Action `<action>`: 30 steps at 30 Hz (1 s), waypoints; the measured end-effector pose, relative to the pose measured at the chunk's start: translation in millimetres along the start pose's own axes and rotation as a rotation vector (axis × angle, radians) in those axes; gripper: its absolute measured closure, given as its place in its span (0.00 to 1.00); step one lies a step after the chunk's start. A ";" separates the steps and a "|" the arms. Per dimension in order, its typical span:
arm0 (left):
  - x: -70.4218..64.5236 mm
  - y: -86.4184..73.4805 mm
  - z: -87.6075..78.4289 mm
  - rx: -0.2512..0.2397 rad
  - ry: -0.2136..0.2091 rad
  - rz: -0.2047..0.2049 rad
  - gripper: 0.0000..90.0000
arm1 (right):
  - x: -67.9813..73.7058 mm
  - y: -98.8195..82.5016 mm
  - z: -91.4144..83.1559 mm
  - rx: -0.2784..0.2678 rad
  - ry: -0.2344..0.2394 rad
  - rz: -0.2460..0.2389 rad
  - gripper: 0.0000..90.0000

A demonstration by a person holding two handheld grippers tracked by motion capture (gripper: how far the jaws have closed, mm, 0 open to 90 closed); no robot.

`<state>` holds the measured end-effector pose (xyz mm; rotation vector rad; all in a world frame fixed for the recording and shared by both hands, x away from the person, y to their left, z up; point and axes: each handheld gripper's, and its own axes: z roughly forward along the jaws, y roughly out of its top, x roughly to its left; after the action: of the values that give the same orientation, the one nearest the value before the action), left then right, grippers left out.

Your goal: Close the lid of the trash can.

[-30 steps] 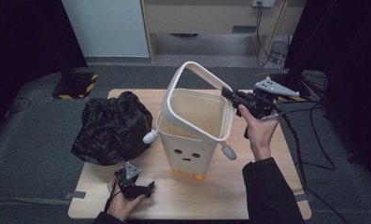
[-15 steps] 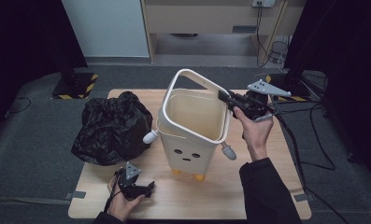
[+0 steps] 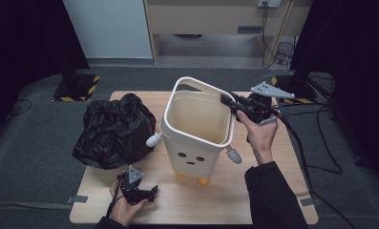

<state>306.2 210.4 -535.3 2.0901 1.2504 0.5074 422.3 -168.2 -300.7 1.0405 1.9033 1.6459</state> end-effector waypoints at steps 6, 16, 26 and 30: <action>0.0 0.0 0.0 0.000 0.000 0.000 0.00 | 0.0 0.3 -0.9 -0.006 0.014 0.001 0.75; 0.0 0.0 0.0 0.000 0.000 0.000 0.00 | -0.8 0.5 -1.5 -0.010 0.027 -0.003 0.73; 0.0 0.0 0.0 0.000 0.000 0.000 0.00 | -1.2 3.7 -6.3 -0.024 0.017 0.003 0.81; 0.0 0.0 0.0 0.000 0.000 0.000 0.00 | -2.2 5.8 -7.3 -0.030 0.032 0.023 0.82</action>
<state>306.2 210.4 -535.3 2.0898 1.2505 0.5077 419.9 -174.5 -293.9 1.0341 1.8874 1.7081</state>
